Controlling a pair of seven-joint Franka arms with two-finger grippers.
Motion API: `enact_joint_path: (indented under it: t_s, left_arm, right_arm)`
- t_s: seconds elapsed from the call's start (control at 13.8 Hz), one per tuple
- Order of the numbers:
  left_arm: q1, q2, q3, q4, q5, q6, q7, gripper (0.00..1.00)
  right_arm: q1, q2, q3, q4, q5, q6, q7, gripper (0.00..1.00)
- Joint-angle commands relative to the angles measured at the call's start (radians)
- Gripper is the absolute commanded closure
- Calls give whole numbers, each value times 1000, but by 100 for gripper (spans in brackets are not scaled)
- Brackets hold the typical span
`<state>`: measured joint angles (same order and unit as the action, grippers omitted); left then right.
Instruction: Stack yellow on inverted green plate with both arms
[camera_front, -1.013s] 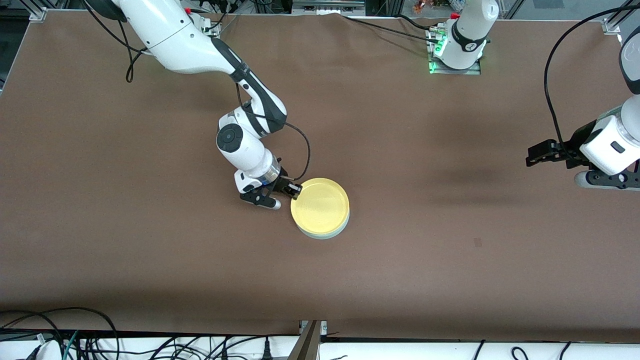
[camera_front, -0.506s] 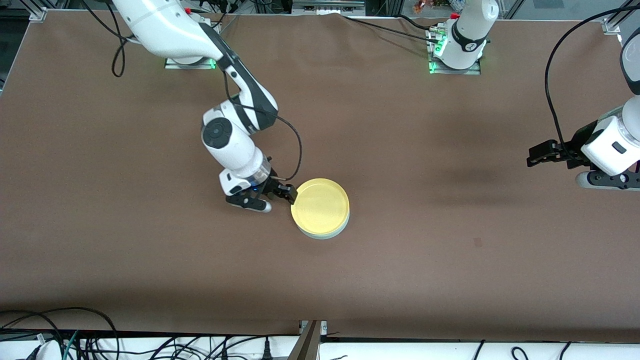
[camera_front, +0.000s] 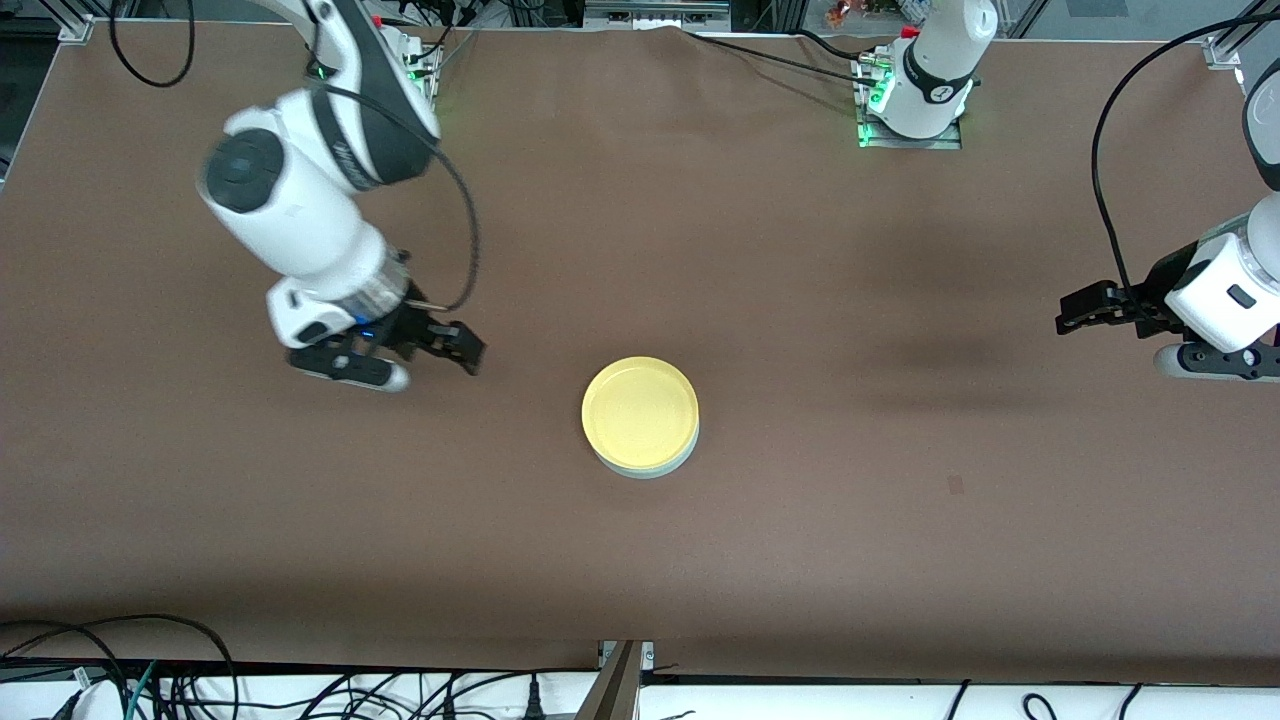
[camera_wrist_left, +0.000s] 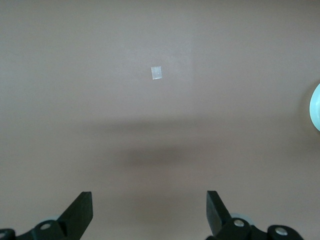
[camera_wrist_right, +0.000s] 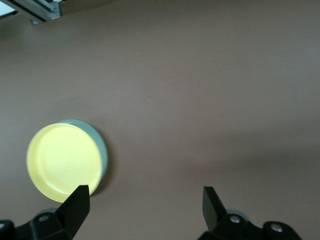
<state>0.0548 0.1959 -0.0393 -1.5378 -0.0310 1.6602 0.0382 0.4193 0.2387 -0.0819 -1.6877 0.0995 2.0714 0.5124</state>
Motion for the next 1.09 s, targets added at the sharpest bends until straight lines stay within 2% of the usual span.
enact_joint_path:
  t_s: [0.0, 0.14, 0.36, 0.43, 0.58, 0.65, 0.72, 1.01]
  left_arm:
    - [5, 11, -4, 25, 23, -5, 6, 0]
    - [5, 11, -4, 25, 23, -5, 6, 0]
    - [5, 11, -4, 27, 23, -5, 6, 0]
    - [5, 11, -4, 25, 23, -3, 6, 0]
    - [4, 11, -4, 25, 23, -5, 6, 0]
    - [4, 11, -5, 25, 23, -5, 6, 0]
    - [5, 11, -4, 25, 23, -5, 6, 0]
    - [5, 11, -4, 25, 23, -5, 6, 0]
  right_arm:
    - [7, -80, -90, -30, -12, -112, -83, 0]
    - [-20, -133, -130, -23, -35, -207, -168, 0]
    - [-152, -180, -118, 14, -58, -353, -412, 0]
    - [-233, -180, -69, 48, -64, -416, -455, 0]
    - [-435, -182, 130, 153, -127, -546, -466, 0]
    - [-447, -183, 164, 170, -177, -568, -462, 0]
    - [-445, -199, 171, 165, -213, -568, -453, 0]
    - [-470, -190, 163, 108, -181, -475, -450, 0]
